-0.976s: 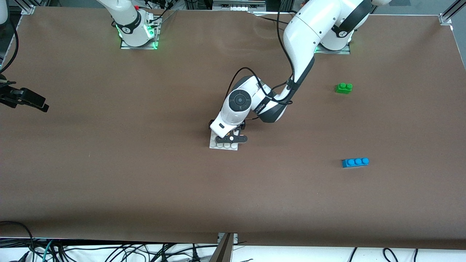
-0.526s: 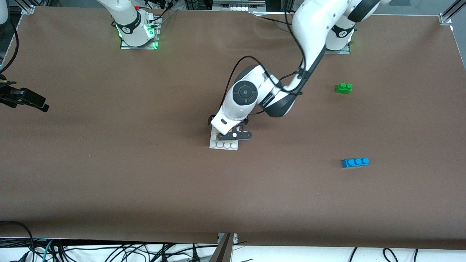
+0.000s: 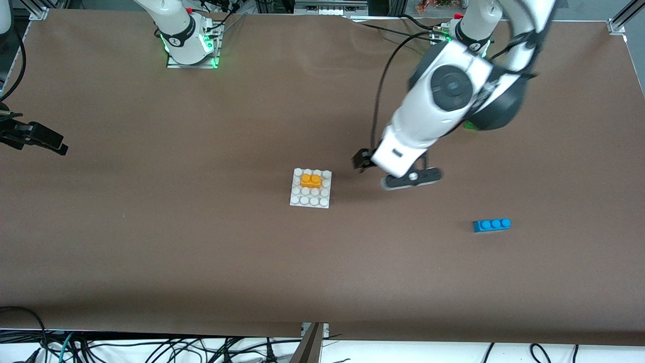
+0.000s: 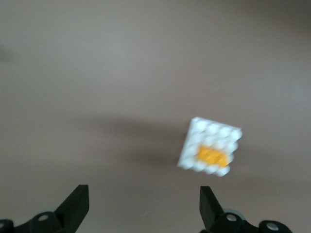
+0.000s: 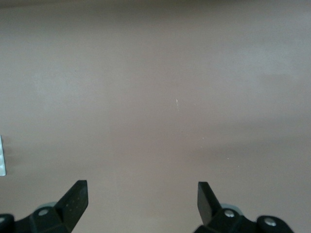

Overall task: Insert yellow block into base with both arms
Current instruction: 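Open the left gripper and withdraw it from the base plate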

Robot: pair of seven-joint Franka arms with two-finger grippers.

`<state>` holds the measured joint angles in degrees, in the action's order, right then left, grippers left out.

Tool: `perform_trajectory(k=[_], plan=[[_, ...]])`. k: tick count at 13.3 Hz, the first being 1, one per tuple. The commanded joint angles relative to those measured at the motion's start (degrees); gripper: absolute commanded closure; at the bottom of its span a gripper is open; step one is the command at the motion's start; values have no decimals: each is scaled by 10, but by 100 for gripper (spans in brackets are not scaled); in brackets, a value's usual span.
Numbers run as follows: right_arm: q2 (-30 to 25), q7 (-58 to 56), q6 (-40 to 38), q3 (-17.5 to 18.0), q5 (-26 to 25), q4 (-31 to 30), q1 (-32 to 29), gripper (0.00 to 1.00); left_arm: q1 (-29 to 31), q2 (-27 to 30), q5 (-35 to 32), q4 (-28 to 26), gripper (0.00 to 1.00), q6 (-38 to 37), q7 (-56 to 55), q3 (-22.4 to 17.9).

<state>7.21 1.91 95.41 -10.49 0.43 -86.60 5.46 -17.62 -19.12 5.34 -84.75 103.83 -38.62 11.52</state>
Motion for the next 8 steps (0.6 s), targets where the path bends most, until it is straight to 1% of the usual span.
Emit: perform_trajectory(k=[1, 3, 4, 5, 6, 8], plan=[[-7, -7, -3, 5, 4, -5, -6, 0, 44, 107, 8, -63, 0, -73, 67, 3], [-7, -7, -3, 5, 4, -5, -6, 0, 69, 169, 4, -110, 0, -86, 110, -6], [-7, -7, -3, 5, 4, -5, -6, 0, 76, 192, 0, -130, 0, -89, 139, -25], [-7, -7, -3, 5, 5, -5, -6, 0, 77, 205, -2, -138, 0, -98, 175, -54], [-7, -7, -3, 5, 5, -5, -6, 0, 77, 209, -2, -135, 0, -117, 207, -86], [-7, -7, -3, 5, 4, -5, -6, 0, 78, 221, -5, -132, 0, -147, 238, -128]])
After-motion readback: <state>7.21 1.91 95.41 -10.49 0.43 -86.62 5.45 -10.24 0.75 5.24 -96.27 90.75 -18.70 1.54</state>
